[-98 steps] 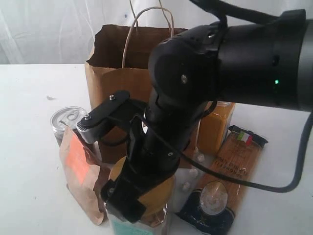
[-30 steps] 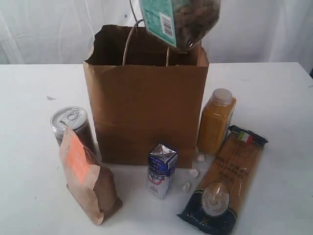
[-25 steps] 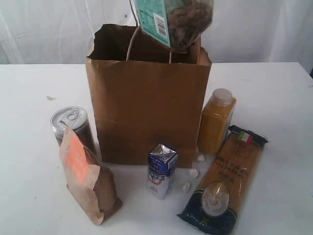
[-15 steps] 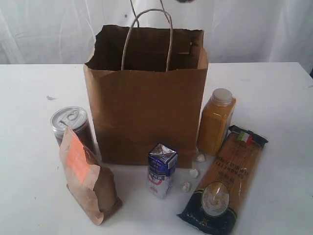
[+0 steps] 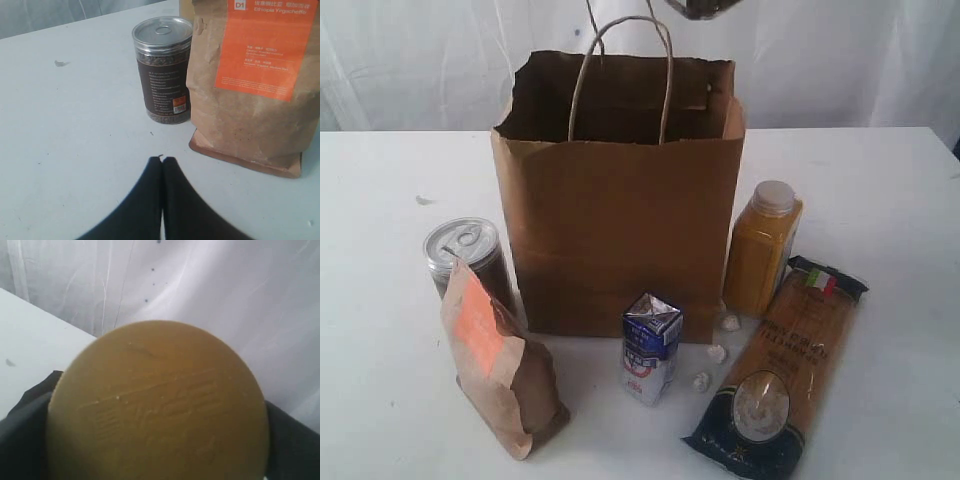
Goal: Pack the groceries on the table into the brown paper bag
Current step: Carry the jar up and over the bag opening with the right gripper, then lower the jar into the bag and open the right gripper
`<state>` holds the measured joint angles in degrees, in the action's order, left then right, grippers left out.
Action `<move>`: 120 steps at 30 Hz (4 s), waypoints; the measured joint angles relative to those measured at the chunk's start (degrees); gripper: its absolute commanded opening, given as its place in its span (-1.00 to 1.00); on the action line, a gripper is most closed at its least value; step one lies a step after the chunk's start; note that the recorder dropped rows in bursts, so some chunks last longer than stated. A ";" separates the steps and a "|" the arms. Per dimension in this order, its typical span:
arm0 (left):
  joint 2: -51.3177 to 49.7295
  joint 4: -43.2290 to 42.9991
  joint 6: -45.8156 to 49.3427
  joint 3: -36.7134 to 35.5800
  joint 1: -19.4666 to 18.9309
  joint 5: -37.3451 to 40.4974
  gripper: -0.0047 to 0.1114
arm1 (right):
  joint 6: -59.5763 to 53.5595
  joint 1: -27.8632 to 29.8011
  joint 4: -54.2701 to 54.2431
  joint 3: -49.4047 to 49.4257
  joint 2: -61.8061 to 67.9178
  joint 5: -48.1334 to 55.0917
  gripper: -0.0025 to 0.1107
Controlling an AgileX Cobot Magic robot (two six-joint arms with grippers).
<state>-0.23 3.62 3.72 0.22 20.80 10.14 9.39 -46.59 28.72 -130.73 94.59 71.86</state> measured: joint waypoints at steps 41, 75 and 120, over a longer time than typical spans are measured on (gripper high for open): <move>0.00 0.00 0.00 0.00 0.00 0.00 -0.92 | -4.84 4.69 -14.34 8.15 4.72 -1.06 -0.96; 0.00 0.00 0.11 0.00 0.00 0.00 -0.92 | -10.98 4.69 -19.91 3.88 9.03 -0.36 -0.96; 0.00 0.00 0.11 0.00 0.00 0.00 -0.92 | -8.85 4.69 -22.62 16.68 15.24 -1.13 -0.96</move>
<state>-0.23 3.62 3.83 0.22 20.80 10.14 0.54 -41.91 6.10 -114.05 109.83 70.73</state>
